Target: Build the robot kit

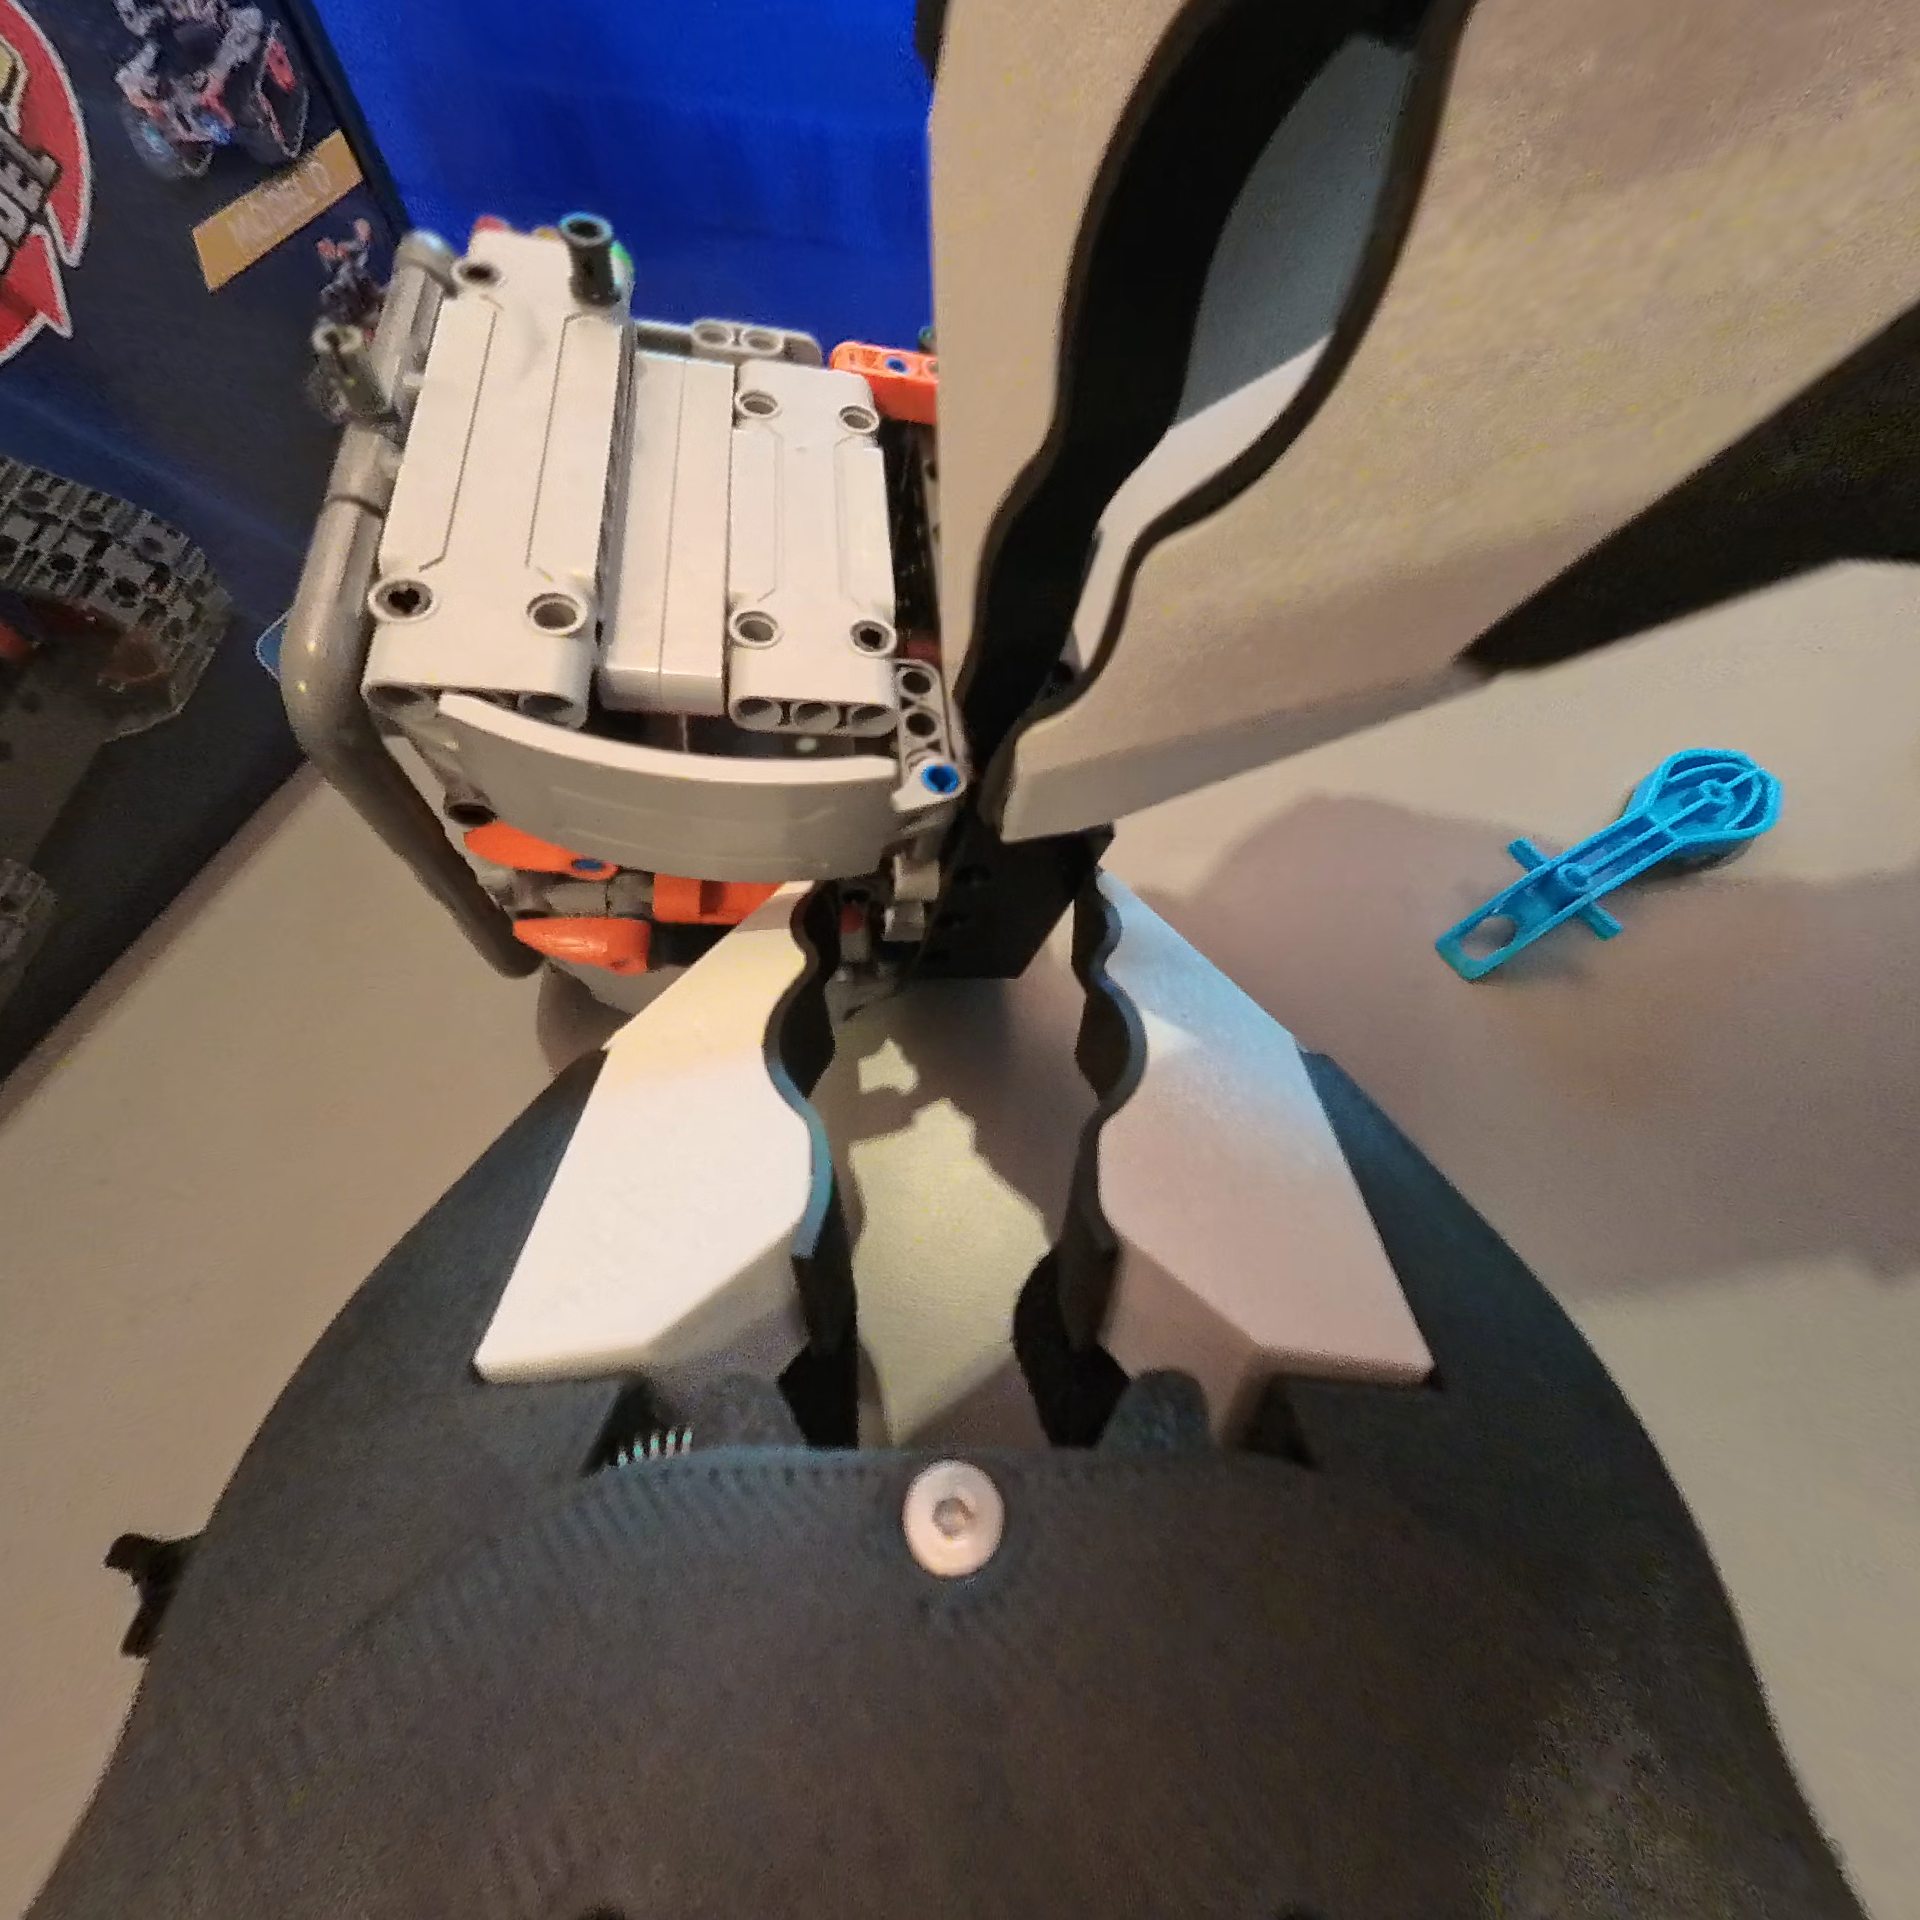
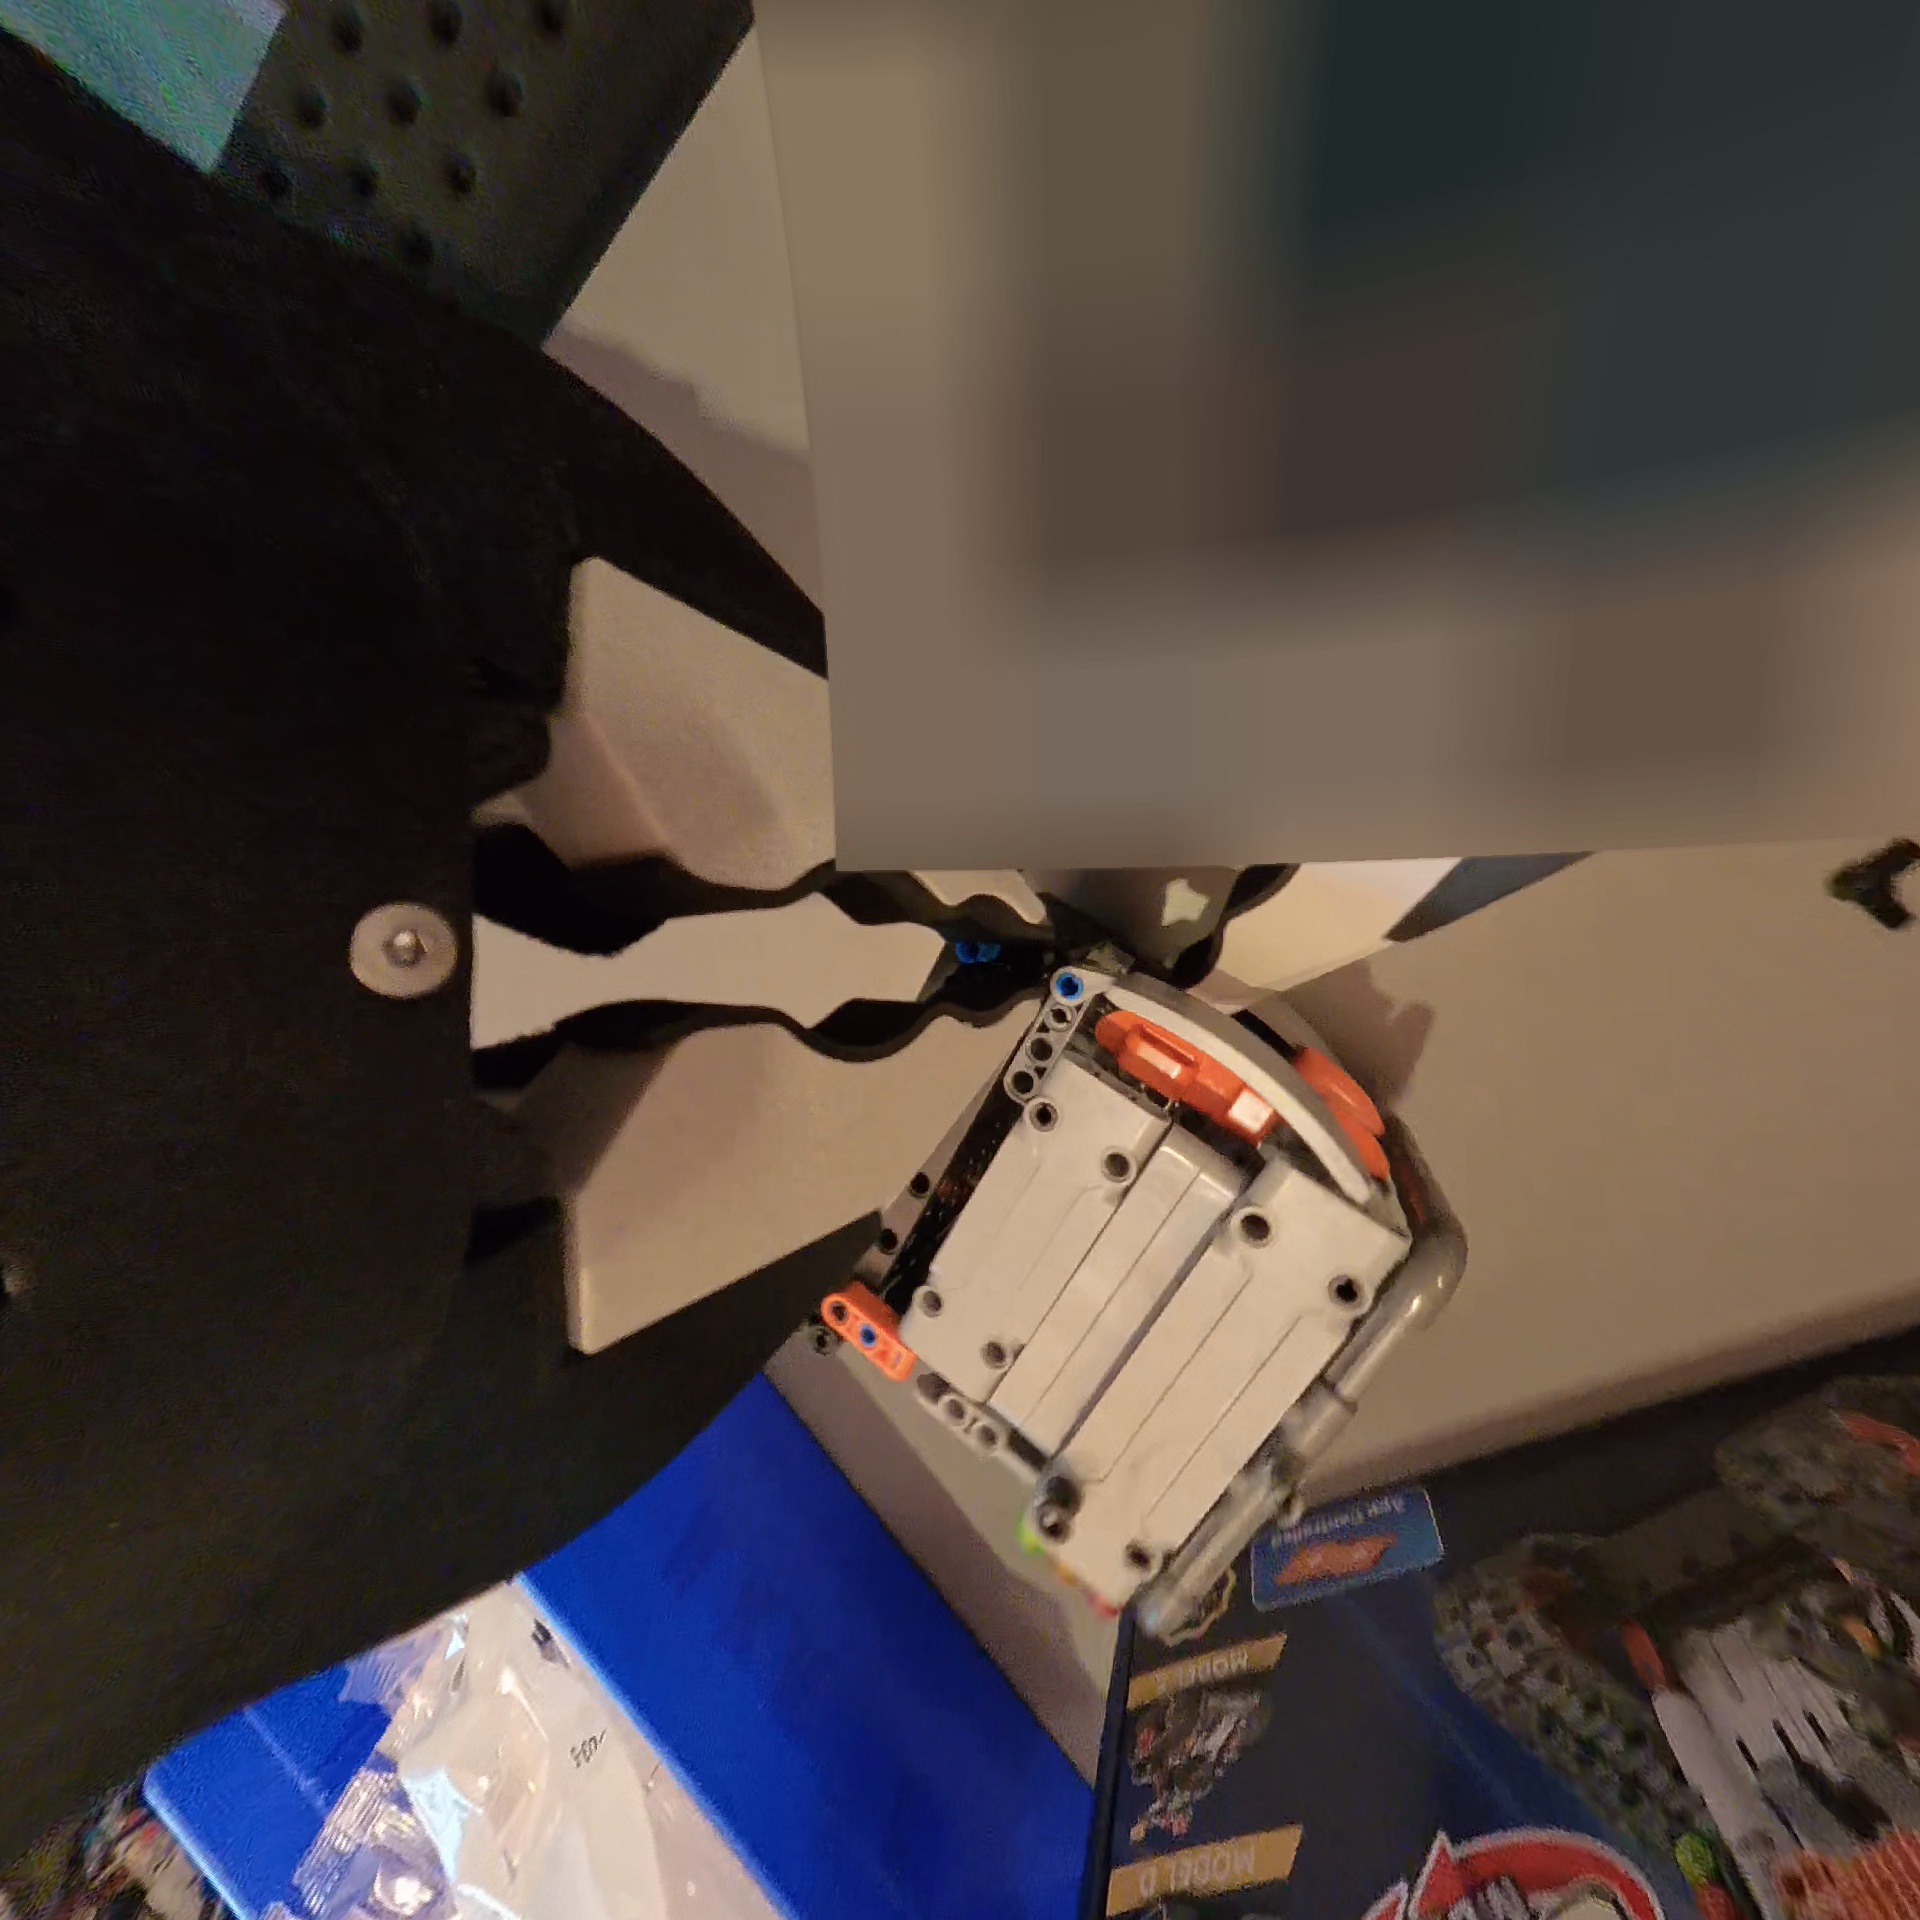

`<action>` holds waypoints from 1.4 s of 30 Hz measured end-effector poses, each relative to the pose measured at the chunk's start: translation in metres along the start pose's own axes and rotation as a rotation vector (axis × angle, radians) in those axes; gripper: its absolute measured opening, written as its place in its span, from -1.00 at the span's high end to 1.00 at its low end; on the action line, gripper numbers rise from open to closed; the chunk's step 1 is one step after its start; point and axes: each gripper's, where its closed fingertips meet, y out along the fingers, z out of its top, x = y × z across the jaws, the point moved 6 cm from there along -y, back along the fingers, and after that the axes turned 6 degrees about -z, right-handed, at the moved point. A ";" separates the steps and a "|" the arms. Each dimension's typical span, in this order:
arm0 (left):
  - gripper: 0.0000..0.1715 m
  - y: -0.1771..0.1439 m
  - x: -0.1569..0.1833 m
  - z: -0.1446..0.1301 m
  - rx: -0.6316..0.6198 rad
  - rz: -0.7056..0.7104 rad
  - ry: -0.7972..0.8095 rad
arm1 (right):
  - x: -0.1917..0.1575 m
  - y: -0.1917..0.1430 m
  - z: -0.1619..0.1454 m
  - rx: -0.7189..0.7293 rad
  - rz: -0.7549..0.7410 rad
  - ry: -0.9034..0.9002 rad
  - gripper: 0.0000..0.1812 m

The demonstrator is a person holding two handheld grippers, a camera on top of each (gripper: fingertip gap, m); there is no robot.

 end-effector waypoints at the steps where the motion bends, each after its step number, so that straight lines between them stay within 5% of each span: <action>1: 0.50 -0.001 -0.001 0.001 0.012 -0.020 -0.013 | 0.001 -0.003 0.000 0.019 -0.002 0.009 0.93; 22: 0.50 0.001 0.000 0.003 0.017 -0.031 -0.012 | -0.003 -0.005 -0.005 0.015 -0.069 -0.075 0.88; 32: 0.50 0.002 0.000 0.003 0.014 -0.025 -0.003 | 0.003 0.001 -0.003 -0.056 0.039 -0.065 0.90; 42: 0.51 0.002 0.001 0.003 0.012 -0.020 -0.003 | -0.002 0.002 0.001 -0.151 -0.033 -0.173 0.90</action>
